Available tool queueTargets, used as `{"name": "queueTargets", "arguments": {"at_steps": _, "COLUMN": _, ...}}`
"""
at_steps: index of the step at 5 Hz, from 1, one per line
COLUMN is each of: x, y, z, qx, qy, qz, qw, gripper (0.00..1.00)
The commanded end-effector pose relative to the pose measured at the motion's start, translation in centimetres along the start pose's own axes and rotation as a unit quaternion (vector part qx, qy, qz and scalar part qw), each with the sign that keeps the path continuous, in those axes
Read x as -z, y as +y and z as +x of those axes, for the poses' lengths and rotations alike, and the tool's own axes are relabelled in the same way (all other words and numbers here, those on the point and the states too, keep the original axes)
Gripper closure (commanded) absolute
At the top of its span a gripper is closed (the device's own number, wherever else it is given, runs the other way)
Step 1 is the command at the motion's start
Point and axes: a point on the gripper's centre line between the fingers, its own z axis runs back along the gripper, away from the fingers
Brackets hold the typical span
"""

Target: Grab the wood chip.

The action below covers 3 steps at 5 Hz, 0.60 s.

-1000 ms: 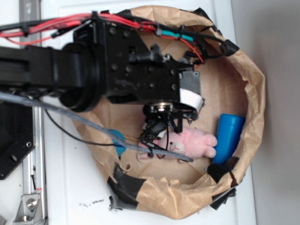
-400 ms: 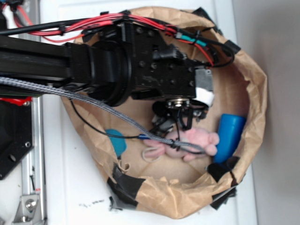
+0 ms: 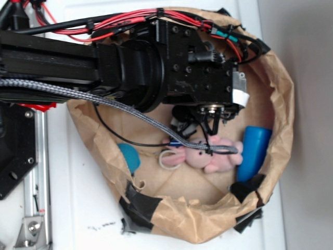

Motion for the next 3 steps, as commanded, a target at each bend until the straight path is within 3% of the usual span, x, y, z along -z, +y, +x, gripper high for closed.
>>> {"name": "queueTargets", "arguments": {"at_steps": 1, "x": -9.7, "y": -0.6, "z": -2.0, "qx": -0.088, "qy": -0.02, "qz": 0.036, "qw": 0.995, "gripper": 1.0}}
{"name": "queueTargets", "arguments": {"at_steps": 2, "x": -14.8, "y": -0.9, "z": -2.5, "qx": -0.154, "qy": -0.018, "qz": 0.03, "qw": 0.987, "gripper": 1.0}}
{"name": "queueTargets", "arguments": {"at_steps": 3, "x": -16.8, "y": -1.5, "z": -2.3, "qx": -0.181, "qy": -0.037, "qz": 0.009, "qw": 0.983, "gripper": 1.0}}
